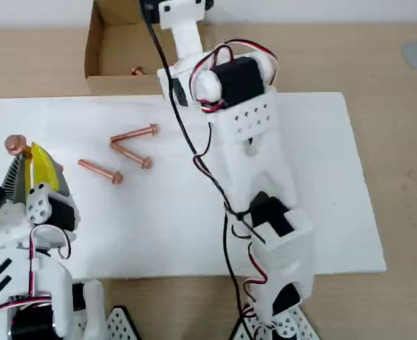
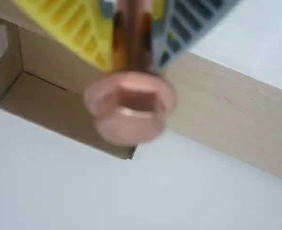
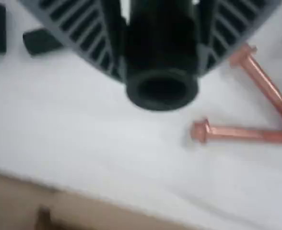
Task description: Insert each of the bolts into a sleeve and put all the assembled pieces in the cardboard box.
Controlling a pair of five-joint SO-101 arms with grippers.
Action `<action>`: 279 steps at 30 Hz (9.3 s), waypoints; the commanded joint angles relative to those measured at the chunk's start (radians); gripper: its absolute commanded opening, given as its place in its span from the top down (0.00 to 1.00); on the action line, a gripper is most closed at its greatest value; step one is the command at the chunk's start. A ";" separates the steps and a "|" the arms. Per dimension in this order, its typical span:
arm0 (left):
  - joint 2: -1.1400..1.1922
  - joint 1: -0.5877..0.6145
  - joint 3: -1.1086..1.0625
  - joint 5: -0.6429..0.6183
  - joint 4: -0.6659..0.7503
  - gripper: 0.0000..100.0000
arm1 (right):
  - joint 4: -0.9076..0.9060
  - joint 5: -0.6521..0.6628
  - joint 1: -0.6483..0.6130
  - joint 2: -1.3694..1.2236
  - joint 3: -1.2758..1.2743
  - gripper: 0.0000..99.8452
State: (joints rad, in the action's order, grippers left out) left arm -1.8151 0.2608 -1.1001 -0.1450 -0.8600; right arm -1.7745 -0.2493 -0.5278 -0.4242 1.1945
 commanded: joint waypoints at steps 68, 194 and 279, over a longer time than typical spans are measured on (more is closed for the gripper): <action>-0.004 -0.358 -0.052 0.161 0.026 0.99 | 1.117 -0.037 -0.318 1.940 -2.532 0.99; 0.294 -0.327 0.048 0.319 -0.239 0.99 | 1.418 0.089 0.074 0.409 -1.141 0.99; 1.768 -0.193 1.099 0.267 -0.707 0.84 | -0.018 0.230 0.315 -0.148 0.305 0.79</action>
State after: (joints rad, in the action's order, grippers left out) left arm -0.1519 0.1151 -0.1289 0.0038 -1.5321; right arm -1.7745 -0.0192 -0.2532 -0.7066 1.5719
